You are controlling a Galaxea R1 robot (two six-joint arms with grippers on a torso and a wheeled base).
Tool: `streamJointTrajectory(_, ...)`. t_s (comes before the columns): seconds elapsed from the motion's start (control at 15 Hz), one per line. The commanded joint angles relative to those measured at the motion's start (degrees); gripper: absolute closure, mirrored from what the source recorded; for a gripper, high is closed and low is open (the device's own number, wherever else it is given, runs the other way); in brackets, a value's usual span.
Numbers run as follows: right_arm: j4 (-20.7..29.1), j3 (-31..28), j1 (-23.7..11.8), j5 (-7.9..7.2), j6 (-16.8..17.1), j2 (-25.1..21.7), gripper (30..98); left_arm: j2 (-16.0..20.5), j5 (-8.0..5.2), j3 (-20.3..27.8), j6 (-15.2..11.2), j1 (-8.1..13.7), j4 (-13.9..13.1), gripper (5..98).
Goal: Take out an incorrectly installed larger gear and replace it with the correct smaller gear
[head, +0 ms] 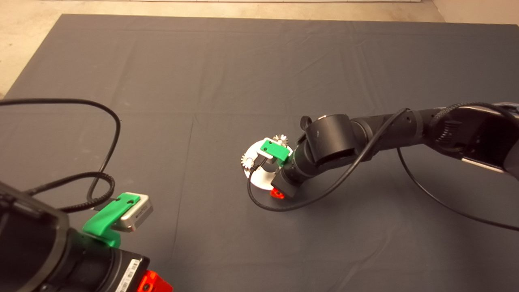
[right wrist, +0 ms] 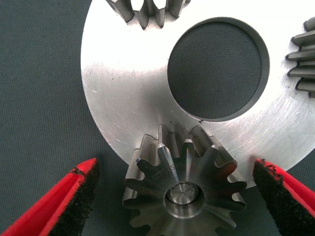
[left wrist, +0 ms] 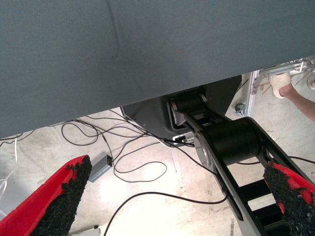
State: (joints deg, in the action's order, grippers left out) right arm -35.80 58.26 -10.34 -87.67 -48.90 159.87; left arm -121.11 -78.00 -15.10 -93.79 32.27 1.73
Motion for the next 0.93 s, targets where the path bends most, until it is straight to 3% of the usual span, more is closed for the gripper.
streamJointTrajectory(0.0,-1.82,0.02,-0.83,-7.33,0.21,0.41,46.1,0.04,-0.02,0.97,-0.25,0.52,-0.94,12.7)
streamJointTrajectory(0.67,-1.65,0.17,-0.83,-7.33,-0.06,0.76,61.3,-0.05,0.04,0.97,-0.25,0.52,-0.94,12.7)
streamJointTrajectory(0.87,-1.64,0.26,-0.83,-7.33,-0.06,0.59,63.0,-0.05,0.04,0.97,-0.25,0.52,-0.94,12.7)
